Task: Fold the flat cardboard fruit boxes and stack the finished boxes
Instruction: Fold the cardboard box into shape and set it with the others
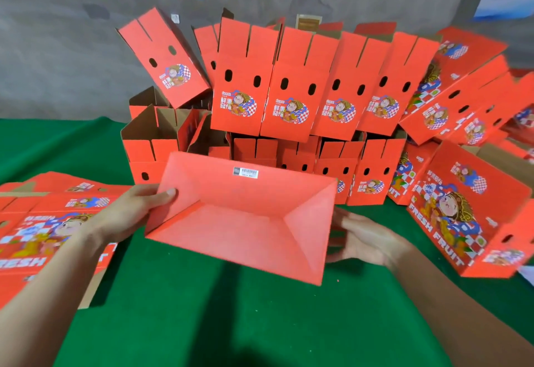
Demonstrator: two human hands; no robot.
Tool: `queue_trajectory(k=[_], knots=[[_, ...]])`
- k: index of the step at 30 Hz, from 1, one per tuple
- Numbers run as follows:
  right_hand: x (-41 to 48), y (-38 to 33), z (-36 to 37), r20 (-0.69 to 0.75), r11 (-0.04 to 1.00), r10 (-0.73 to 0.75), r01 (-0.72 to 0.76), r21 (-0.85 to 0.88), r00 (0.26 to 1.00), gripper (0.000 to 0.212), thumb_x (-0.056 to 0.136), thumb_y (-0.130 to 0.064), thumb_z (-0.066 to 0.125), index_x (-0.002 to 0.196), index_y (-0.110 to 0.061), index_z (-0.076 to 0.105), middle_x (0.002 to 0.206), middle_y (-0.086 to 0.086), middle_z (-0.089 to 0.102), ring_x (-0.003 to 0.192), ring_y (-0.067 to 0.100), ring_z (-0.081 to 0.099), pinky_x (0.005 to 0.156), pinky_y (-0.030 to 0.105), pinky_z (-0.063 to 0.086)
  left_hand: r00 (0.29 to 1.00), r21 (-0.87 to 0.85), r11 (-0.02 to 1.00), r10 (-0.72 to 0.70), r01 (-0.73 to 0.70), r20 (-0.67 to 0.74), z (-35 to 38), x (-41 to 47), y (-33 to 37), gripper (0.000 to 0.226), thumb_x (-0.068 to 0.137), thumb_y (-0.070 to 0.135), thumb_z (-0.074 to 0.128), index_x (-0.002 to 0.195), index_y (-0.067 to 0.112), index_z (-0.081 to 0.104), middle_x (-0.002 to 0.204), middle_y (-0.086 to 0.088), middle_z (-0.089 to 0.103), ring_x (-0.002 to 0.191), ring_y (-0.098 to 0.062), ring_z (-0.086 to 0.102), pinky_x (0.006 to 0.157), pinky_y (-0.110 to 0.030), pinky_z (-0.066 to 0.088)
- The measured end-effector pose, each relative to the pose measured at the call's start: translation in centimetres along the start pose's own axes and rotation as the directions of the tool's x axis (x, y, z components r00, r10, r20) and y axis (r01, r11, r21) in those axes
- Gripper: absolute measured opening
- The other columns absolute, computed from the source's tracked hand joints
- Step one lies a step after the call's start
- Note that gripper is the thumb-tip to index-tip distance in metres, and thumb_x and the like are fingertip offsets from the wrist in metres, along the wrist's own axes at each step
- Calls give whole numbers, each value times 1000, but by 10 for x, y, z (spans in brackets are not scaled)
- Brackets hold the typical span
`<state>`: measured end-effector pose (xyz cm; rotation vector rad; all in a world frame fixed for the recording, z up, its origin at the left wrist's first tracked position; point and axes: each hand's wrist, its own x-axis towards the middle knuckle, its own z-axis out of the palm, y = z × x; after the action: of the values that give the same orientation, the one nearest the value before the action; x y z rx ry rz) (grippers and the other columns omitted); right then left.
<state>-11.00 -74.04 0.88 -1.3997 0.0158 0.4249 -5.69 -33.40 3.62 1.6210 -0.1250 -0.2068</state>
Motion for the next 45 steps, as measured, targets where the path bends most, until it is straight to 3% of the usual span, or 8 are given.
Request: queue_trajectory(k=[12, 19, 23, 28, 34, 38, 42, 45], knots=[[-20, 8, 12, -132, 858, -299, 206, -471, 945, 61, 68, -4, 83, 110, -34, 51, 108, -8, 68, 98, 6, 64, 74, 13, 48, 936, 652, 755, 276, -70, -219, 18, 6, -71, 11, 73, 0, 78, 77, 1, 68, 74, -11, 66, 62, -6, 53, 62, -15, 39], [-18, 35, 8, -152, 450, -511, 114, -886, 846, 72, 60, -35, 85, 103, -65, 37, 128, -11, 27, 118, 7, 36, 92, 17, 34, 928, 601, 784, 93, 156, -362, 42, 17, -74, 53, 89, 4, 58, 140, 5, 43, 129, -19, 56, 97, -30, 57, 76, -32, 42], [-14, 75, 6, -144, 135, -611, -76, -988, 779, 57, 71, -20, 80, 121, -31, 56, 147, 20, 16, 143, 37, 14, 115, 41, 26, 955, 631, 763, 67, 137, -288, 56, 17, -64, 51, 89, 14, 63, 137, 8, 49, 135, -15, 53, 113, -29, 55, 94, -35, 41], [-9, 105, 5, -249, 122, -619, -222, -967, 745, 58, 51, -11, 92, 104, -22, 70, 124, 37, 46, 128, 56, 36, 93, 60, 46, 983, 608, 794, 135, -30, -128, 94, 15, -43, 59, 87, 12, 67, 141, 11, 42, 139, -10, 49, 108, -26, 60, 96, -35, 45], [2, 130, 11, -266, 23, -498, -294, -956, 826, 65, 51, -23, 92, 110, -32, 67, 120, 36, 51, 91, 46, 64, 75, 48, 56, 896, 563, 698, 380, -442, 232, 154, 19, -19, 82, 86, 22, 68, 148, 35, 16, 149, 1, 20, 136, -13, 30, 110, -23, 26], [4, 134, -1, -281, 38, -357, -286, -957, 891, 61, 96, -30, 47, 143, -51, 14, 155, 23, -9, 110, 33, 58, 89, 38, 48, 846, 514, 672, 425, -533, 323, 186, 27, -5, 85, 88, 32, 65, 139, 57, 1, 157, 2, -11, 142, 2, -16, 111, -25, 7], [7, 125, -7, -239, 92, -337, -221, -971, 911, 45, 97, -36, 45, 136, -47, 27, 153, 20, -1, 96, 33, 63, 86, 39, 51, 902, 483, 771, 282, -415, 326, 208, 43, 10, 65, 93, 35, 56, 146, 41, 21, 155, 2, 21, 146, -14, 7, 116, -30, 15], [13, 130, -4, -237, 74, -379, -226, -971, 894, 36, 95, -44, 47, 128, -42, 33, 149, 21, 7, 96, 34, 62, 87, 41, 51, 919, 508, 787, 184, -350, 349, 224, 48, 13, 27, 94, 38, 53, 115, 22, 50, 86, 2, 54, 72, -11, 51, 66, -11, 40]])
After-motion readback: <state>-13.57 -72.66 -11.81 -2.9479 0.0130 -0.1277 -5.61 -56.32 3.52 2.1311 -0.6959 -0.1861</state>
